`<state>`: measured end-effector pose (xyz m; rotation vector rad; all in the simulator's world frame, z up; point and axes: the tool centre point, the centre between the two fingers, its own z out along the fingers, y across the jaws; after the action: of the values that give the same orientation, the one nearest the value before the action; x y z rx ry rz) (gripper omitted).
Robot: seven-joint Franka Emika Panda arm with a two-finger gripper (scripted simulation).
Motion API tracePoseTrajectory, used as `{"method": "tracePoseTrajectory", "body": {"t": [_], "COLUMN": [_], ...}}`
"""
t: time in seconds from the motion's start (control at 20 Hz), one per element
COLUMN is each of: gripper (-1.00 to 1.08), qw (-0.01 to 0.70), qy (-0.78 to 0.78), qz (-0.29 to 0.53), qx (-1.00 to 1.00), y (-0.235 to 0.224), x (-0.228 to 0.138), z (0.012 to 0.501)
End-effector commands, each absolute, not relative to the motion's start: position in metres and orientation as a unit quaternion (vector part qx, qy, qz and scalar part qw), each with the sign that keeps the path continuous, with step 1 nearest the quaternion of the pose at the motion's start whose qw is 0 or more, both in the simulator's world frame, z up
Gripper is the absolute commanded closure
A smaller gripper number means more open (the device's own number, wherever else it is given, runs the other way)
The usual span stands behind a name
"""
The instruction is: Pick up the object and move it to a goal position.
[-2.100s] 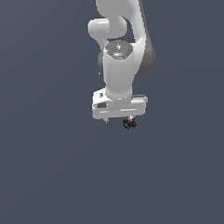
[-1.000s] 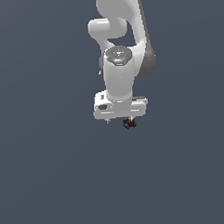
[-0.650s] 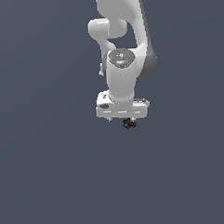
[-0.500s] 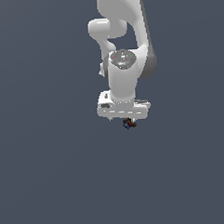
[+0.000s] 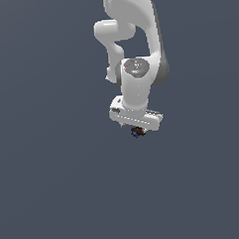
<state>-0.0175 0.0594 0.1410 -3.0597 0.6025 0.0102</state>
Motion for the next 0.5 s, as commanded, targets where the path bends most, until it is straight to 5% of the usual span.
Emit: {"method": "tracePoseTrajectory", "body": {"t": [0.0, 0.45], "gripper": [-0.92, -0.92], "qw": [0.011, 0.009], "qy": [0.224, 0.329], "qz": [0.004, 0.005], "qx": [-0.975, -0.944], "y": [0.063, 0.076], "x": [-0.021, -0.035], "z": [0.136, 0.12]}}
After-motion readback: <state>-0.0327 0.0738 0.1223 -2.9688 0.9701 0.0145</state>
